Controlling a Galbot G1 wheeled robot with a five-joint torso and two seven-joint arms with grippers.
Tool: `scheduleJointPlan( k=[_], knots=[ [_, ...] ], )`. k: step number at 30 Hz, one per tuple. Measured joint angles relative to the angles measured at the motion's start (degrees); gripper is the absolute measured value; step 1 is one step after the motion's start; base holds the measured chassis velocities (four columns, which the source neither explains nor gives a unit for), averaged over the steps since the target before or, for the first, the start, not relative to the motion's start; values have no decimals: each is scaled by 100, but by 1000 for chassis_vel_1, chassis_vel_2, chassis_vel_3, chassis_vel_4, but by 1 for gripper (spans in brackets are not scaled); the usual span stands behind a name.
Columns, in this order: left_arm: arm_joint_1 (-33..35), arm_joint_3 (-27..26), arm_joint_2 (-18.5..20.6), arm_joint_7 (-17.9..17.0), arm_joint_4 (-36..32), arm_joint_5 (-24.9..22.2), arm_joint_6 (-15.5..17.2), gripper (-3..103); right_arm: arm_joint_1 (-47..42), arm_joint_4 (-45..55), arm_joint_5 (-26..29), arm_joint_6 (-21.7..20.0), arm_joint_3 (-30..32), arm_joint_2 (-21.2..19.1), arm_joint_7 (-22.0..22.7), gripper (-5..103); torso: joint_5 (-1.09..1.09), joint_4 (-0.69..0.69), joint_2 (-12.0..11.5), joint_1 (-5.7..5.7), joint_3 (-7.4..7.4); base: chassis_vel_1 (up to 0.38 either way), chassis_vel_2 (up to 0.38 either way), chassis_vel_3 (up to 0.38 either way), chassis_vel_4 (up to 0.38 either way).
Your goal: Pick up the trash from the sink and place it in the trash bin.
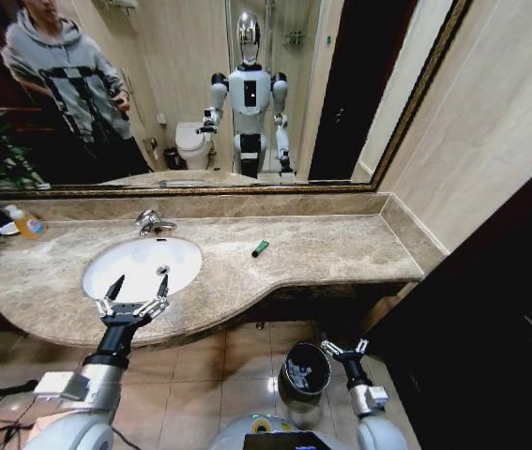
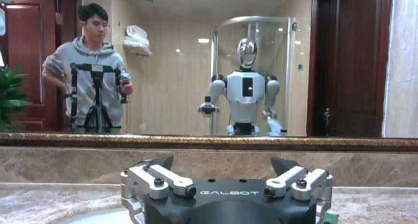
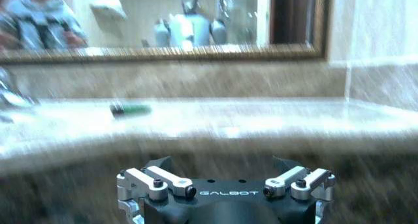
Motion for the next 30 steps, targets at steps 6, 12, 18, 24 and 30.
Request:
scheduleJointPlan(
  k=[6, 12, 18, 24, 30],
  knots=[
    [0, 0, 0, 0, 0, 0, 0, 100, 252, 719, -226, -477, -103, -152, -200, 100, 0, 1, 0, 0, 0, 0, 0, 0, 0],
    [0, 0, 0, 0, 0, 0, 0, 100, 814, 932, -87, -933, -226, -561, -351, 100, 1, 1, 0, 1, 0, 0, 0, 0, 0],
    [0, 0, 0, 0, 0, 0, 0, 100, 1279, 1053, 257, -1300, -316, -987, -633, 100, 1, 1, 0, 1, 1, 0, 0, 0, 0],
    [0, 0, 0, 0, 0, 0, 0, 100, 1747, 1184, 635, -1878, -724, -1315, -726, 100, 1, 1, 0, 1, 1, 0, 0, 0, 0],
    [0, 0, 0, 0, 0, 0, 0, 100, 2236, 1005, 860, -2258, -1256, -1551, -681, 100, 1, 1, -1, 1, 1, 0, 0, 0, 0]
  ],
)
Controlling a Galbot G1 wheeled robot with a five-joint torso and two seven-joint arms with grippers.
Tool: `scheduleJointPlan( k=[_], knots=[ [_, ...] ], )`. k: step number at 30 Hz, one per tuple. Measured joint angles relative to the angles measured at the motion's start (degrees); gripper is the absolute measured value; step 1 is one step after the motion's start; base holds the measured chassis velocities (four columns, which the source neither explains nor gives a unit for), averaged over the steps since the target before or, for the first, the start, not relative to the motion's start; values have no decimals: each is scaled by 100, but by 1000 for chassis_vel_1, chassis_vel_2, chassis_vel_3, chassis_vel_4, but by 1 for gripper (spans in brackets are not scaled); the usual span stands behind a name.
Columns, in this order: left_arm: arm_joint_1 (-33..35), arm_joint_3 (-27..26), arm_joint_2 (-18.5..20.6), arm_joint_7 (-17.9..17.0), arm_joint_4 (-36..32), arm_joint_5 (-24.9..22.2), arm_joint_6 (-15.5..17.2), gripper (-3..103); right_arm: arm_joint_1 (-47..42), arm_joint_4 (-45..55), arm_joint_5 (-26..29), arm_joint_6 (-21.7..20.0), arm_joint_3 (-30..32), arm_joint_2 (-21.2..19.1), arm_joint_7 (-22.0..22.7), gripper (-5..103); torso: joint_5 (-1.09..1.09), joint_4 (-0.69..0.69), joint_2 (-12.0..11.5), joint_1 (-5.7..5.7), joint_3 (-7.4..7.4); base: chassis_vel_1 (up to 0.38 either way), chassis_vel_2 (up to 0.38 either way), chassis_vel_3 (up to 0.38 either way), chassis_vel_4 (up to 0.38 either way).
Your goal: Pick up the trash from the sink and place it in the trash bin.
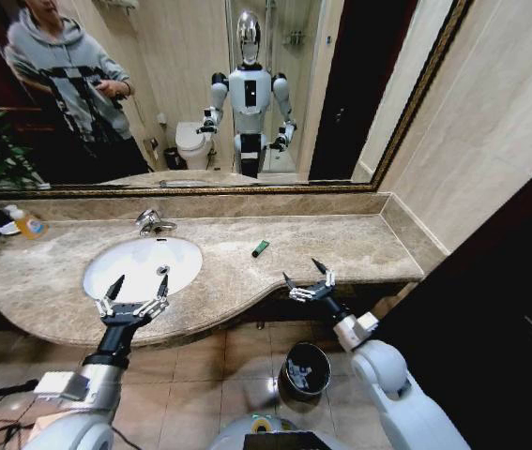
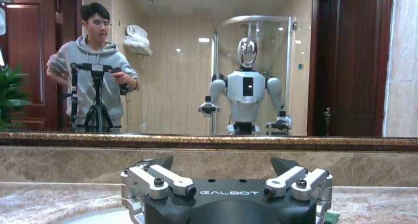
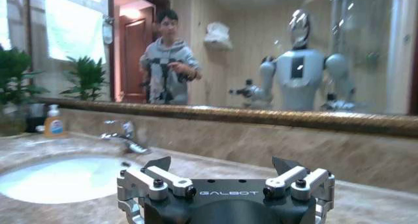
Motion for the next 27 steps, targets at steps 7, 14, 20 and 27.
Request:
scheduleJointPlan(
  k=[7, 14, 20, 27],
  knots=[
    [0, 0, 0, 0, 0, 0, 0, 100, 1064, -530, 135, -468, -825, -17, 250, 100, -1, 1, 0, 0, 0, 0, 0, 0, 0],
    [0, 0, 0, 0, 0, 0, 0, 100, 1964, -1150, 247, -783, -1473, -26, 714, 100, -2, 0, 0, 0, 0, 0, 0, 0, 0],
    [0, 0, 0, 0, 0, 0, 0, 100, 2604, -1801, 106, -932, -2065, 284, 1638, 100, -2, 0, 0, 0, 0, 0, 0, 0, 0],
    [0, 0, 0, 0, 0, 0, 0, 100, 3117, -2356, -2, -1057, -2388, 784, 2209, 100, -2, 0, 0, 0, 0, 0, 0, 0, 0]
  ],
)
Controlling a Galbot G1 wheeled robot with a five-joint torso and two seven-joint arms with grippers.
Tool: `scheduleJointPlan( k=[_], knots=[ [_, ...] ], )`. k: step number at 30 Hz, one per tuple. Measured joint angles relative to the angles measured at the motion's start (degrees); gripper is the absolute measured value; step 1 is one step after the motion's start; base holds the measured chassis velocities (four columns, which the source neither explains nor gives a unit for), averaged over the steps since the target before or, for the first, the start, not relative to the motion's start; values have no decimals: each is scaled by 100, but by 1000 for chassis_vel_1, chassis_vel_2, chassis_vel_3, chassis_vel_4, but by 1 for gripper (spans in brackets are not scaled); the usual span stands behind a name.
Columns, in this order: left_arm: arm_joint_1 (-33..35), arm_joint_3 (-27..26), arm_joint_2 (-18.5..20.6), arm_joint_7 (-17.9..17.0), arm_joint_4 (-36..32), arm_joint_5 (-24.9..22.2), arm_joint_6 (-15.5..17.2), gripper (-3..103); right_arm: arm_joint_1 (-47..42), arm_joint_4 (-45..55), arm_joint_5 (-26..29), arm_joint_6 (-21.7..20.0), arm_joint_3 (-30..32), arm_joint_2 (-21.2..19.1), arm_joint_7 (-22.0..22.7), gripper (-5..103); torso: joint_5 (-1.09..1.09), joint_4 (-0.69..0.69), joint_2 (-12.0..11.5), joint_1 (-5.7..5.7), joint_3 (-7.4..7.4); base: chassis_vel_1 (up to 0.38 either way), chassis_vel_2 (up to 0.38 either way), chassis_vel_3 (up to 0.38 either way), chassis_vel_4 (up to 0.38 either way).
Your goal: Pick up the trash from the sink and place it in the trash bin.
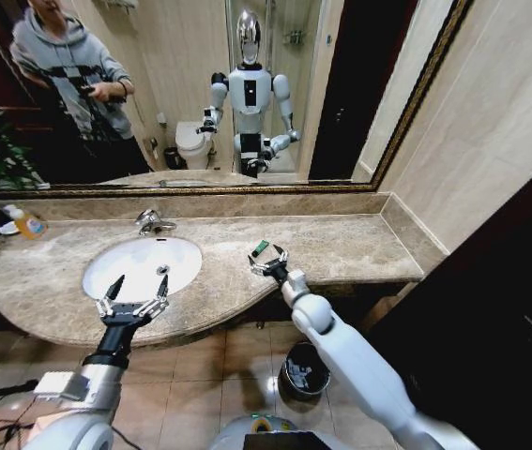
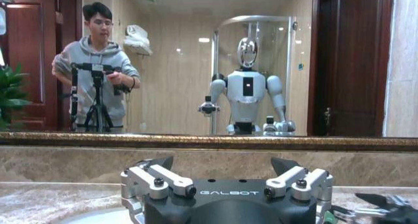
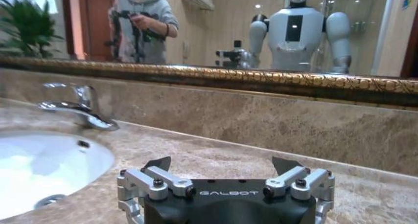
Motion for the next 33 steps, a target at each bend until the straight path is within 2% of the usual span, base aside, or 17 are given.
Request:
scheduleJointPlan(
  k=[4, 9, 15, 22, 33],
  knots=[
    [0, 0, 0, 0, 0, 0, 0, 100, 283, -341, -370, 72, -91, 147, 163, 100, -1, 0, 0, 0, 0, 0, 0, 0, 0],
    [0, 0, 0, 0, 0, 0, 0, 100, 412, -509, -382, 12, -149, 213, 315, 100, -1, 0, 0, 0, 0, 0, 0, 0, 0],
    [0, 0, 0, 0, 0, 0, 0, 100, 338, -810, -574, 76, -173, 490, 399, 100, 0, 0, 0, 0, 0, 0, 0, 0, 0],
    [0, 0, 0, 0, 0, 0, 0, 100, 360, -1112, -801, 81, -234, 638, 435, 100, 0, 0, 0, 0, 0, 0, 0, 0, 0],
    [0, 0, 0, 0, 0, 0, 0, 100, 471, -1517, -848, 183, -202, 656, 341, 101, 1, 0, 0, 0, 0, 0, 0, 0, 0]
  ],
)
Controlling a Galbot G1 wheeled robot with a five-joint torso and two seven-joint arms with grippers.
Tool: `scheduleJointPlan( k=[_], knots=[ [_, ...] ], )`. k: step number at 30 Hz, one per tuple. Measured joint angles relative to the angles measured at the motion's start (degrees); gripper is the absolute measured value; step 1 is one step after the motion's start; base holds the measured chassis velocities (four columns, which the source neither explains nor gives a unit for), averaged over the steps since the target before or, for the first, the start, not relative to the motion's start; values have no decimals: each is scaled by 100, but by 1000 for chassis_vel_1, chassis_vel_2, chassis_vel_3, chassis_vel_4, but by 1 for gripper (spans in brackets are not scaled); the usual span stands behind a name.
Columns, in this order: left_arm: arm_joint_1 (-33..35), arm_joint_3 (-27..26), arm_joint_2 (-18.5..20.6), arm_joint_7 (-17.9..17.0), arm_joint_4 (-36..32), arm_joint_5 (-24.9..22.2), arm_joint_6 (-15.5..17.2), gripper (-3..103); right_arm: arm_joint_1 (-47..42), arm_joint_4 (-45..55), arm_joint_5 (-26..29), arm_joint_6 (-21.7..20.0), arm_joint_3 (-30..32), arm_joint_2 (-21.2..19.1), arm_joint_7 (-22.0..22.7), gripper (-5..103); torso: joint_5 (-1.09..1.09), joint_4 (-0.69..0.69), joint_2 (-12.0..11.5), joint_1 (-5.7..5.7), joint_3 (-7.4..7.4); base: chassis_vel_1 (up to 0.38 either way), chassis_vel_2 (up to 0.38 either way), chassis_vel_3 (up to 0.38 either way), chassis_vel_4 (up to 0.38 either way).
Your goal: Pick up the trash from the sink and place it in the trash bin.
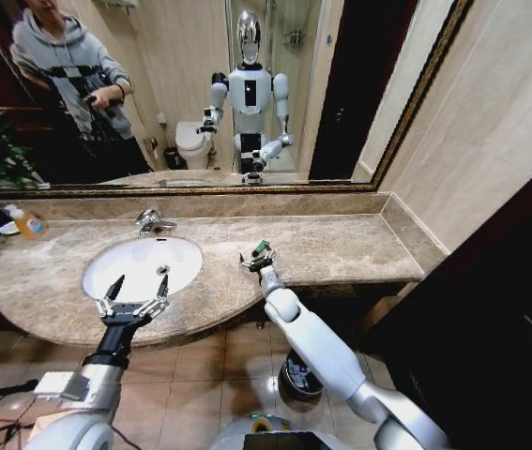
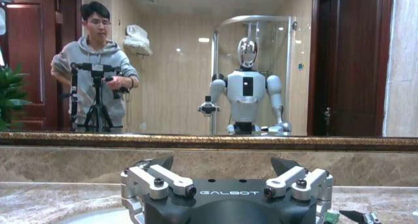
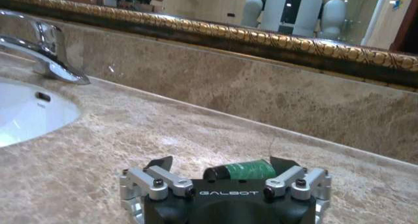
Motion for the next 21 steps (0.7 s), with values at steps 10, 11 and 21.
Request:
scheduleJointPlan(
  k=[10, 11, 21],
  knots=[
    [0, 0, 0, 0, 0, 0, 0, 100, 35, -108, 51, 42, 52, -132, -126, 67, 0, 0, 0, 0, 0, 0, 0, 0, 0],
    [0, 0, 0, 0, 0, 0, 0, 100, 35, -108, 51, 42, 52, -132, -126, 67, 0, 0, 0, 0, 0, 0, 0, 0, 0],
    [0, 0, 0, 0, 0, 0, 0, 100, 24, -97, 182, 89, 105, -268, -196, 29, 0, 0, 0, 0, 0, 0, 0, 0, 0]
  ],
)
